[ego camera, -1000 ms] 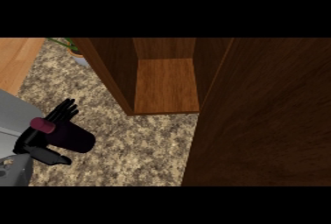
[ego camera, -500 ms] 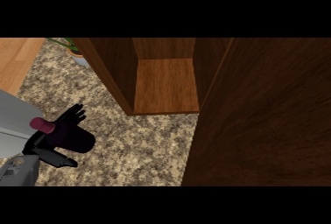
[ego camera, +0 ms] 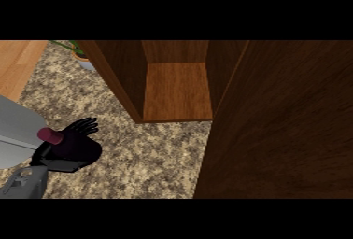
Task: Pick up the wine, place it into the cabinet and close the cabinet
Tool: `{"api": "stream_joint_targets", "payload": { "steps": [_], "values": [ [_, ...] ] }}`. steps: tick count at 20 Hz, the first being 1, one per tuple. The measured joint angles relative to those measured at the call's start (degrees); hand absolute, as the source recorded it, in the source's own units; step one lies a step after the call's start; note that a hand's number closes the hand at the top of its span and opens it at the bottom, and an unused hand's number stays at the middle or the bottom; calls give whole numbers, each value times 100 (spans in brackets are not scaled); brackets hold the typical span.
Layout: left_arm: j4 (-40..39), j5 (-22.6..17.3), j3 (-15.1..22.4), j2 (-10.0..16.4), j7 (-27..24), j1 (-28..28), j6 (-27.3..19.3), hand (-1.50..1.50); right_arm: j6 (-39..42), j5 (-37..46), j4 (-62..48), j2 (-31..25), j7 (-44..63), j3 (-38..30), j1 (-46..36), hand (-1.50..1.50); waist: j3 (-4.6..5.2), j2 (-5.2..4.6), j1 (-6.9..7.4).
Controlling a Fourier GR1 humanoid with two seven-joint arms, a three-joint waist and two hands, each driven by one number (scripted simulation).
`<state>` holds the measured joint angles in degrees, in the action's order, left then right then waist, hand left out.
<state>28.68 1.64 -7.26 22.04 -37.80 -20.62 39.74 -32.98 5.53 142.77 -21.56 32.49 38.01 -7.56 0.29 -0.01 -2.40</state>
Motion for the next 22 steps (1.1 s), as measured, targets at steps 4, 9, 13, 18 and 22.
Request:
{"api": "stream_joint_targets", "payload": {
  "steps": [4, 9, 13, 18, 22],
  "values": [
    [-117, -95, 18, -7, -53, -52, -7, 150, -58, -15, 10, -94, -61, -8, 46, -150, -2, 1, 0],
    [-86, -35, 149, -43, -381, -53, -252, 150, -115, -37, 24, -196, -20, -39, 21, -150, -3, 5, 6],
    [-4, -7, 259, -35, -595, -68, -400, 150, -164, -50, 39, -295, -141, 25, 129, -150, -3, 11, -4],
    [175, -234, 83, -375, -786, 93, -1071, 150, -314, -47, 40, -297, -132, 148, 137, -150, -27, 47, 92],
    [669, -462, -40, -880, -964, 461, -1699, 150, -383, -49, 45, -406, -127, 85, 167, -150, -51, 78, 167]
  ]
}}
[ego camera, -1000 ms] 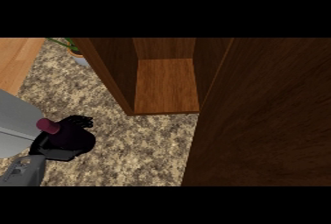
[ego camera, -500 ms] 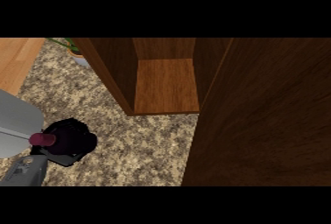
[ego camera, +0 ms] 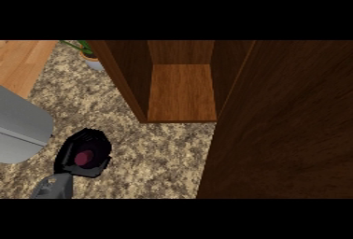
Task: Pick up the wine, place it into the cabinet and close the cabinet
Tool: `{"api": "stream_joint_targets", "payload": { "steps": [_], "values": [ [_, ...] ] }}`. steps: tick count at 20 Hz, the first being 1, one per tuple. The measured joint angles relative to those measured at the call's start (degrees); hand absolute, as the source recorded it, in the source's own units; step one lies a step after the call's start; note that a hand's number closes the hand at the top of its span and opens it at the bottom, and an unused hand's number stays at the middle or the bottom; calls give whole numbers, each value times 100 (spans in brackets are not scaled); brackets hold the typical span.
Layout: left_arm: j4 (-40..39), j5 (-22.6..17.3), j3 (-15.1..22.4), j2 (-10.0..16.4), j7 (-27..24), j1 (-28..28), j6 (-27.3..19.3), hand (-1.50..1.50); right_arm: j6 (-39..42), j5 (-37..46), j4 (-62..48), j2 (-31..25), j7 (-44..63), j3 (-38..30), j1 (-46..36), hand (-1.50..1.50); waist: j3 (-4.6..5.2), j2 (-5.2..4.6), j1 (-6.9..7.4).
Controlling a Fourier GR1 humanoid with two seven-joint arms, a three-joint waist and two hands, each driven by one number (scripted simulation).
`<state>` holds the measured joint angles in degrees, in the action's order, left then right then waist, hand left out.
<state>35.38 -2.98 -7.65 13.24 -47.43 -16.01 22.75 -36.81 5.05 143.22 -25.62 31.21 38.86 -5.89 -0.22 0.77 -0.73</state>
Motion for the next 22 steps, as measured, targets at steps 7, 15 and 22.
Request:
{"api": "stream_joint_targets", "payload": {
  "steps": [7, 15, 22],
  "values": [
    [1018, -215, 250, -604, 461, 535, -160, 150, -142, 36, 45, -207, -157, 101, 200, -150, 7, 3, 18],
    [2821, -377, 820, -1108, 1355, 1338, -329, 150, -217, 42, 52, -345, -244, 48, 243, -150, 18, -19, 47],
    [4092, -566, 1605, -1283, 2201, 1647, -1018, 150, -284, 41, 68, -515, -473, 65, 393, -150, 21, -26, 14]
  ]
}}
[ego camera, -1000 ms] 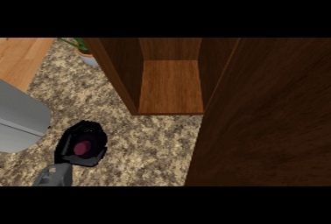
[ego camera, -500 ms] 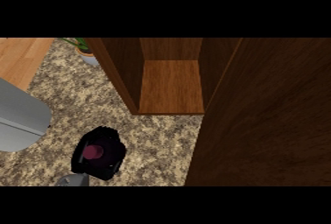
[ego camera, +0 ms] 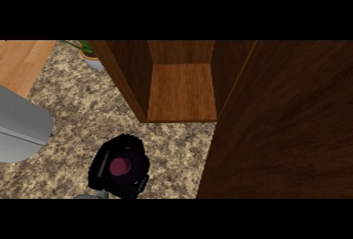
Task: Pick up the wine, place it into the cabinet and close the cabinet
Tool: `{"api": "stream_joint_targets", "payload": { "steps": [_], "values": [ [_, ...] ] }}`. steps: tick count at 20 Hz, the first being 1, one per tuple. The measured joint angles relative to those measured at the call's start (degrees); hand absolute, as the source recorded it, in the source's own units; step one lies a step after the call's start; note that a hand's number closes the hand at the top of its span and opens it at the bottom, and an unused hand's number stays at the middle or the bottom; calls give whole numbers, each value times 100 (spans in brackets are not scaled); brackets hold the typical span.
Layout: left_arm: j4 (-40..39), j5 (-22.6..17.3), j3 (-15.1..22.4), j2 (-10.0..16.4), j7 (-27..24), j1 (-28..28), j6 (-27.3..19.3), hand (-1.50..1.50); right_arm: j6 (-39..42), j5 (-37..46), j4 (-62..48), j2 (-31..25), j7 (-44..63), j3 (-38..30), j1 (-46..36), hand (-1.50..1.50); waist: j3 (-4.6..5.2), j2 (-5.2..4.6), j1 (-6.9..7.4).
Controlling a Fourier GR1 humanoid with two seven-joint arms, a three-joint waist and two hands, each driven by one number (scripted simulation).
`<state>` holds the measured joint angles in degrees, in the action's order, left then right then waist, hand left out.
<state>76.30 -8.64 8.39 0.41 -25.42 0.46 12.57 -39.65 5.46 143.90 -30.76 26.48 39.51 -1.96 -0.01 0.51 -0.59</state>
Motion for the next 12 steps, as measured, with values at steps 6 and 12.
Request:
{"api": "stream_joint_targets", "payload": {
  "steps": [6, 12],
  "values": [
    [425, 0, 463, -31, 281, -99, -878, 150, -46, -1, 15, -118, -152, 90, 140, -150, 3, -10, -35],
    [432, 94, 581, -37, 510, -581, -1674, 150, -38, -26, 13, -228, -237, 34, 215, -150, 4, -21, -47]
  ]
}}
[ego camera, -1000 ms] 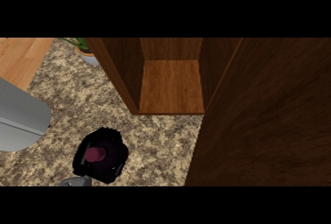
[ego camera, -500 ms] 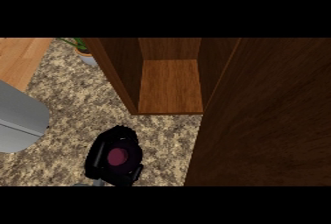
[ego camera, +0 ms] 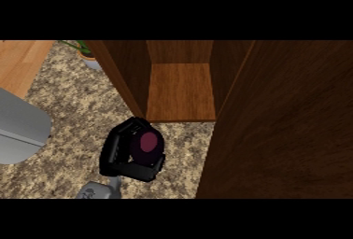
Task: Pick up the wine, place it into the cabinet and close the cabinet
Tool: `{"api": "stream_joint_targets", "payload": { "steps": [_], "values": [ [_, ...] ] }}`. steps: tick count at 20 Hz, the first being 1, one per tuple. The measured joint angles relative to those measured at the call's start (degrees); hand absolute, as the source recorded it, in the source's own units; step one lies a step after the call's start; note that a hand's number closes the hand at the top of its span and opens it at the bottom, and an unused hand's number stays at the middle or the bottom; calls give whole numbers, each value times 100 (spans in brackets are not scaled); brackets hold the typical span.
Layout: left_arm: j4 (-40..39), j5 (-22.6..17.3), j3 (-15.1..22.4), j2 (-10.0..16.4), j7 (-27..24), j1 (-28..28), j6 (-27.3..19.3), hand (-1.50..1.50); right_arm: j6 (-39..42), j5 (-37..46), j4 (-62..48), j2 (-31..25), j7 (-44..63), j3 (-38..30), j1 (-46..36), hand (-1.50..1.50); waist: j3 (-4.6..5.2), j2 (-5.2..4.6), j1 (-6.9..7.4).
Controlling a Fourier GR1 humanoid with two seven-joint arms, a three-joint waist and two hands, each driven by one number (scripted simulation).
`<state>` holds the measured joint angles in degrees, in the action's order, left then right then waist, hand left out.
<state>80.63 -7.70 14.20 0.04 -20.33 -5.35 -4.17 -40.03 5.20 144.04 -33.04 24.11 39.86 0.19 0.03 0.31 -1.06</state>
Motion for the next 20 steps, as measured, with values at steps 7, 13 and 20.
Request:
{"api": "stream_joint_targets", "payload": {
  "steps": [7, 13, 20],
  "values": [
    [-516, 157, -187, 23, 148, -703, -261, 150, 22, -35, -2, -79, -196, -24, 121, -150, 1, -11, -9],
    [-1179, 197, -240, 18, 145, -1410, -471, 150, 32, -63, -13, -90, -328, -16, 225, -150, 1, -18, -26],
    [-1811, 12, -179, 70, -154, -1851, -714, 150, 96, -106, -14, -179, -674, 4, 456, -150, -22, 27, -46]
  ]
}}
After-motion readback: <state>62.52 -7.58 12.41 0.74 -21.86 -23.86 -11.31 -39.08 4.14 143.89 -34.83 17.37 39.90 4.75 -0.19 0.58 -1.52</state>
